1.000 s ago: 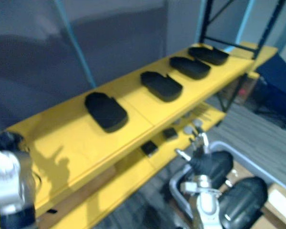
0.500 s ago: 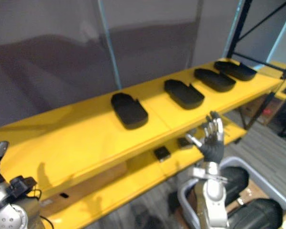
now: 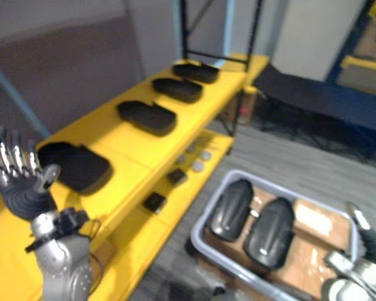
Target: Walk over and take plastic housings, then place them on the shelf
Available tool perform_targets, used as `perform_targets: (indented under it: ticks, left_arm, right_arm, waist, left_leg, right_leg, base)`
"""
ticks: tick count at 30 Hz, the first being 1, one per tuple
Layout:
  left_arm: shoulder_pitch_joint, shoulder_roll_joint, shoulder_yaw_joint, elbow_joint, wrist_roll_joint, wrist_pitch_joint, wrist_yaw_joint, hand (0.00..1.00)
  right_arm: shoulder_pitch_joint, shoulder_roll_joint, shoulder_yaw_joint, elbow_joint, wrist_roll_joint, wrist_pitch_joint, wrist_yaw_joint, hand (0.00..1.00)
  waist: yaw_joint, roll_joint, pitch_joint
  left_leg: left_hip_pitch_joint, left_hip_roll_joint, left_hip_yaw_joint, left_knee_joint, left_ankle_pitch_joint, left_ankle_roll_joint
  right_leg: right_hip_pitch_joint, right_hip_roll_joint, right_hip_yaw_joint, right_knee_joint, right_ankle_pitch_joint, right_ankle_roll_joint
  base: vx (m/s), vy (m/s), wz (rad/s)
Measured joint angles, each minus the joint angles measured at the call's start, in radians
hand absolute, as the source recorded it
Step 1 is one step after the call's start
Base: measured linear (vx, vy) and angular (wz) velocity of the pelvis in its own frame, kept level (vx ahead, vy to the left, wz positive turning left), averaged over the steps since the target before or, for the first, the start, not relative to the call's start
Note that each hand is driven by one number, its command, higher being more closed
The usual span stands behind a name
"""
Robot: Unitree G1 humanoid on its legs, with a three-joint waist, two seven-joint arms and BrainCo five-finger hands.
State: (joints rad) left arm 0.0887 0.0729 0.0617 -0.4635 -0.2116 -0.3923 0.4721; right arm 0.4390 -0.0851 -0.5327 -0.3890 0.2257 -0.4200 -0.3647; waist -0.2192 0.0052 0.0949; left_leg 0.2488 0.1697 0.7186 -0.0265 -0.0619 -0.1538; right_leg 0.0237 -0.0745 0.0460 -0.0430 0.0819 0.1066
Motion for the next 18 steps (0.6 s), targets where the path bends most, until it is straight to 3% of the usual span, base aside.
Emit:
perform_targets:
  ticks: [3,4,5,6,8,9,11,14,16,18]
  left_arm:
    - [-0.050,0.000,-0.001,0.015,0.035,0.039,0.037,0.00]
    - [-0.048,0.000,0.003,0.014,0.035,0.052,0.048,0.00]
    - [-0.045,0.001,0.008,0.012,0.036,0.065,0.063,0.00]
    - [-0.036,-0.002,0.022,0.005,0.036,0.075,0.077,0.00]
    - [0.023,-0.004,0.051,-0.040,0.041,0.086,0.079,0.00]
    - [0.072,-0.005,0.061,-0.072,0.056,0.086,0.075,0.00]
    - [0.118,-0.010,0.094,-0.107,0.062,0.074,0.064,0.00]
    - [0.124,-0.030,0.132,-0.117,0.063,0.053,0.063,0.00]
    - [0.135,-0.045,0.131,-0.117,0.063,0.032,0.066,0.00]
    - [0.134,-0.042,0.132,-0.117,0.064,0.008,0.081,0.00]
  right_arm:
    - [-0.011,0.001,0.028,-0.026,-0.002,-0.016,0.045,0.00]
    - [-0.035,0.000,0.051,-0.026,-0.003,-0.015,0.063,0.00]
    - [-0.066,-0.001,0.074,-0.025,-0.003,-0.015,0.073,0.00]
    - [-0.121,-0.019,0.114,-0.021,-0.004,-0.013,0.087,0.00]
    - [-0.219,-0.076,0.184,0.010,-0.006,0.002,0.097,0.00]
    - [-0.273,-0.104,0.217,0.040,-0.006,0.017,0.098,0.00]
    - [-0.327,-0.109,0.253,0.085,-0.008,0.046,0.094,0.00]
    - [-0.357,-0.096,0.305,0.101,-0.040,0.087,0.087,0.00]
    - [-0.370,-0.069,0.310,0.101,-0.043,0.091,0.088,0.00]
    - [-0.387,-0.067,0.310,0.101,-0.043,0.087,0.092,0.00]
  waist:
    - [0.000,0.008,0.015]
    - [0.024,0.006,0.027]
    - [0.045,0.002,0.043]
    - [0.067,0.006,0.071]
    - [0.100,0.030,0.098]
    - [0.129,0.059,0.100]
    - [0.149,0.077,0.091]
    - [0.163,0.056,0.107]
    - [0.166,0.029,0.125]
    - [0.171,0.020,0.135]
  left_leg:
    - [0.007,0.014,0.015,0.046,-0.024,-0.003]
    - [-0.020,0.039,-0.035,0.140,-0.058,0.019]
    - [-0.061,0.059,-0.125,0.244,-0.085,0.063]
    - [-0.134,0.076,-0.294,0.399,-0.113,0.109]
    - [-0.217,0.062,-0.525,0.549,-0.159,0.125]
    - [-0.217,0.044,-0.608,0.552,-0.178,0.122]
    - [-0.212,0.021,-0.627,0.481,-0.201,0.101]
    - [-0.215,-0.009,-0.626,0.363,-0.217,0.074]
    - [-0.217,-0.014,-0.630,0.339,-0.233,0.056]
    - [-0.245,-0.026,-0.634,0.340,-0.248,0.053]
  right_leg:
    - [-0.002,0.014,0.022,0.001,0.003,0.001]
    - [-0.007,0.018,0.042,0.003,0.002,-0.001]
    - [-0.005,0.018,0.062,0.006,0.001,-0.006]
    - [-0.006,0.022,0.086,0.018,-0.005,-0.016]
    - [-0.016,0.030,0.130,0.019,-0.002,-0.019]
    - [-0.032,0.041,0.154,0.021,0.008,-0.020]
    - [-0.079,0.041,0.160,0.030,0.026,0.007]
    - [-0.131,0.010,0.140,0.031,0.044,0.031]
    - [-0.135,-0.003,0.118,0.030,0.049,0.038]
    - [-0.165,-0.016,0.116,0.039,0.053,0.044]
  base:
    - [-0.03,-0.030,-0.27]
    - [-0.04,-0.030,-0.37]
    - [-0.05,-0.056,-0.54]
    - [-0.04,-0.027,-0.50]
    - [-0.06,0.140,-0.74]
    - [-0.03,0.219,-0.82]
    - [-0.02,0.166,-0.24]
    - [-0.06,0.161,0.26]
    - [-0.09,0.166,0.25]
    - [-0.10,0.118,0.11]
